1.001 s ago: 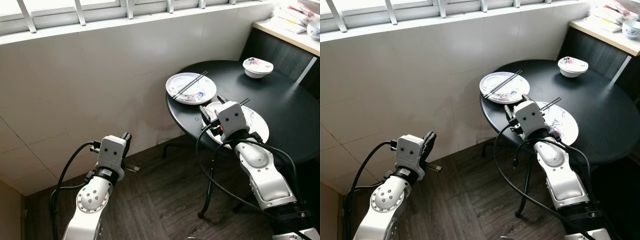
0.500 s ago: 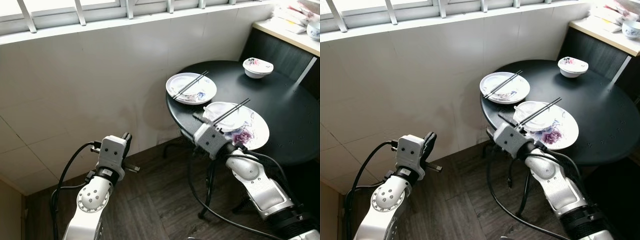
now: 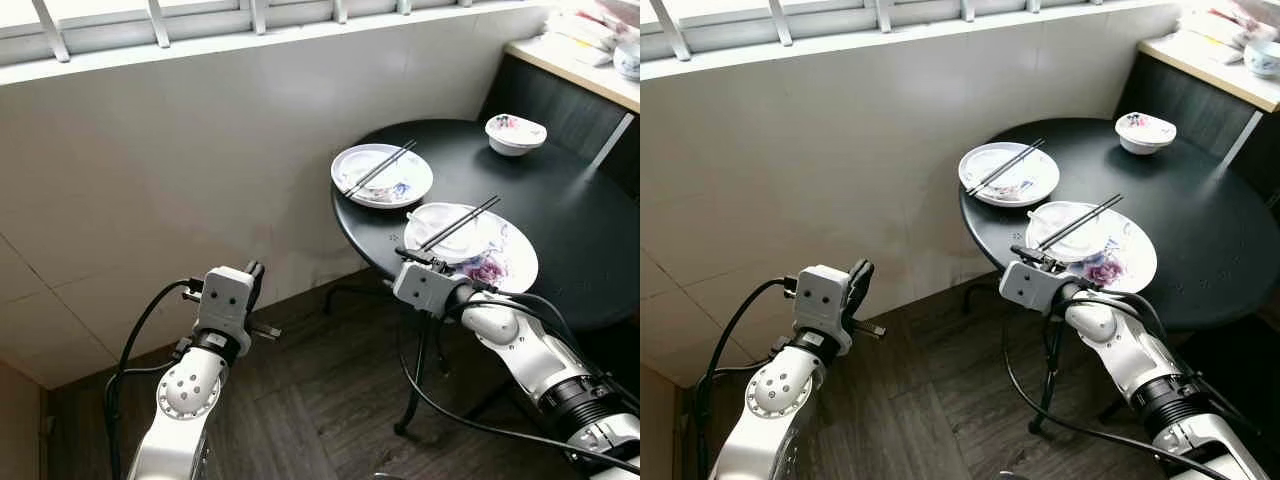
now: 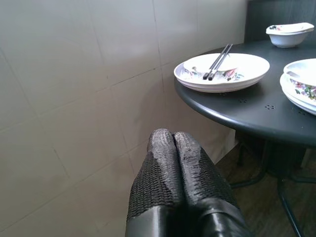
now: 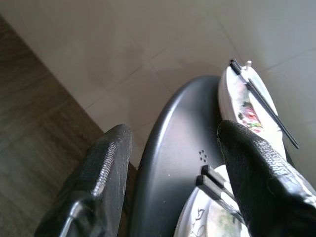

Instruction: Kitchen organization

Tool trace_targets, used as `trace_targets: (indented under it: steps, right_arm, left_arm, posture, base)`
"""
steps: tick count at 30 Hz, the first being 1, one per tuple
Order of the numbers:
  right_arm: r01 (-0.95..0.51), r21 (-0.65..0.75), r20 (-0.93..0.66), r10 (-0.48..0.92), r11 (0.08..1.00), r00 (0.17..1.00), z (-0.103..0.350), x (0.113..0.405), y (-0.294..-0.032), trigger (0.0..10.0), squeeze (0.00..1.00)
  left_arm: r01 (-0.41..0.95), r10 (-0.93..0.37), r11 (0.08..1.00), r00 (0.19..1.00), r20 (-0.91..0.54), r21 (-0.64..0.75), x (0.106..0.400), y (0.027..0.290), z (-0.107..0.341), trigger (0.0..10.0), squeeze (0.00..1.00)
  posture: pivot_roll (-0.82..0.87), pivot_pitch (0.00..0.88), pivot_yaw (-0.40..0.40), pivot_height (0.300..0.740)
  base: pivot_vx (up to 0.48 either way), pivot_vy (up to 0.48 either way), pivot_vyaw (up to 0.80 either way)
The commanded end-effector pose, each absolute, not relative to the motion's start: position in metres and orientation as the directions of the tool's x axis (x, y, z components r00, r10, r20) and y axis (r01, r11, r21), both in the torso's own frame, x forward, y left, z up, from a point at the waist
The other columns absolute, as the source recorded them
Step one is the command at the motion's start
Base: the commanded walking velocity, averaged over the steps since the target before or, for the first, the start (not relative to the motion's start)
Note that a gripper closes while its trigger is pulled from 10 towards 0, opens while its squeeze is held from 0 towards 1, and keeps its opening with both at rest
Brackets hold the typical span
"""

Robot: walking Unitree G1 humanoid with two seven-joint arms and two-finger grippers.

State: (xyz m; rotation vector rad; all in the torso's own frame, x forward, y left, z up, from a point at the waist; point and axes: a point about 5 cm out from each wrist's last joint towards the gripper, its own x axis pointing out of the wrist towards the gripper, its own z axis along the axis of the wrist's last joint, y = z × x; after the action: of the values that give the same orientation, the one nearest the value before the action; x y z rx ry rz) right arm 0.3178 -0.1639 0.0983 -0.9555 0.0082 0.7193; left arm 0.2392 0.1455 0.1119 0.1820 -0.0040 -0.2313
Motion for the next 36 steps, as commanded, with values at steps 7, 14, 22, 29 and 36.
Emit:
trace_targets:
  steps: [7, 14, 22, 29, 36]
  right_arm:
    - [-0.575, -0.755, -0.349, 0.551, 0.314, 0.758, 0.097, 0.333, -0.167, 10.0, 0.0]
    - [-0.558, -0.781, -0.357, 0.533, 0.281, 0.767, 0.099, 0.342, -0.169, 10.0, 0.0]
    - [-0.552, -0.798, -0.39, 0.491, 0.243, 0.779, 0.095, 0.346, -0.176, 10.0, 0.0]
    - [-0.521, -0.827, -0.392, 0.447, 0.213, 0.804, 0.096, 0.35, -0.184, 10.0, 0.0]
    - [-0.481, -0.857, -0.377, 0.412, 0.186, 0.829, 0.099, 0.353, -0.19, 10.0, 0.0]
  left_arm:
    - [0.217, -0.218, 0.961, 0.976, -0.018, 0.171, 0.243, 0.147, 0.112, 10.0, 0.0]
    - [0.214, -0.215, 0.962, 0.977, -0.015, 0.17, 0.244, 0.147, 0.112, 10.0, 0.0]
    - [0.21, -0.211, 0.964, 0.977, -0.014, 0.164, 0.245, 0.147, 0.112, 10.0, 0.0]
    - [0.211, -0.211, 0.965, 0.977, -0.015, 0.158, 0.245, 0.146, 0.112, 10.0, 0.0]
    - [0.213, -0.213, 0.965, 0.977, -0.016, 0.155, 0.245, 0.145, 0.111, 10.0, 0.0]
  posture:
    - [-0.03, 0.008, -0.054, 0.74]
    - [-0.02, 0.005, -0.056, 0.74]
    - [-0.01, 0.004, -0.062, 0.74]
    - [-0.02, 0.006, -0.063, 0.74]
    - [-0.02, 0.007, -0.065, 0.74]
  base:
    - [0.0, 0.0, 0.0]
    - [0.0, 0.0, 0.0]
    - [0.0, 0.0, 0.0]
    - [0.0, 0.0, 0.0]
    - [0.0, 0.0, 0.0]
